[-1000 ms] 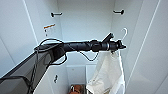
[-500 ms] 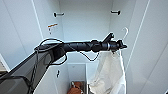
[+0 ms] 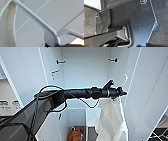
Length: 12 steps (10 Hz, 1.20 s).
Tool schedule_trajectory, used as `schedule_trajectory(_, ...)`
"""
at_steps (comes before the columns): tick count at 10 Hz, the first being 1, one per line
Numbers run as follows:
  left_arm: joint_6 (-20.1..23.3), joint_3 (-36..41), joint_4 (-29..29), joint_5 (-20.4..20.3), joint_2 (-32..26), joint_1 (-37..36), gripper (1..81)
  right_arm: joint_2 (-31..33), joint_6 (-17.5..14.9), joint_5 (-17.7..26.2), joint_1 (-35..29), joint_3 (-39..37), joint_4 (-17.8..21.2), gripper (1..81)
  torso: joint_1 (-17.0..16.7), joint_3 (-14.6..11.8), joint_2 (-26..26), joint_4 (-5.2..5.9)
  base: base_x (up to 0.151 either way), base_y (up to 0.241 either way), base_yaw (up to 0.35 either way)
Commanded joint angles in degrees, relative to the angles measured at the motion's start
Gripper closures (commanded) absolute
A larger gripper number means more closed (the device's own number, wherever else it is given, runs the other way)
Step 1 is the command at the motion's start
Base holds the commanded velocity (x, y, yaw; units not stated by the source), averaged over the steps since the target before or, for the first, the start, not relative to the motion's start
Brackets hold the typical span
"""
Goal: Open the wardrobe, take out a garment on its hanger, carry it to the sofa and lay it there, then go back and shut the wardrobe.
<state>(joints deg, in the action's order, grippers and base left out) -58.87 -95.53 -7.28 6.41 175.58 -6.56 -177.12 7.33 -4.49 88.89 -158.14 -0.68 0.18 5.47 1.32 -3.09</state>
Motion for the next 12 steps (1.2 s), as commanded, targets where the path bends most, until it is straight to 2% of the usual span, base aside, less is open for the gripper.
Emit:
schedule_trajectory(1, 0.8, 0.6, -1.2, -2.5, 0.0, -10.2, 81.1, -0.1, 0.1, 3.0, -1.8, -0.1, 0.3, 1.0, 0.0, 0.0, 0.0, 0.00, -0.153, 0.000, 0.000)
schedule_trajectory(4, 0.9, 0.4, -1.3, -4.2, 0.6, -9.1, 81.1, -0.1, 0.1, 3.0, -1.9, -0.1, 0.3, 1.0, 0.0, 0.0, 0.0, 0.00, -0.156, 0.000, 0.000)
schedule_trajectory(12, 0.9, 1.7, -2.8, -4.3, 0.3, -7.0, 81.1, 0.0, 0.1, 3.0, -1.8, 0.0, 0.3, 1.0, 0.0, 0.0, 0.0, 0.00, -0.154, 0.000, 0.000)
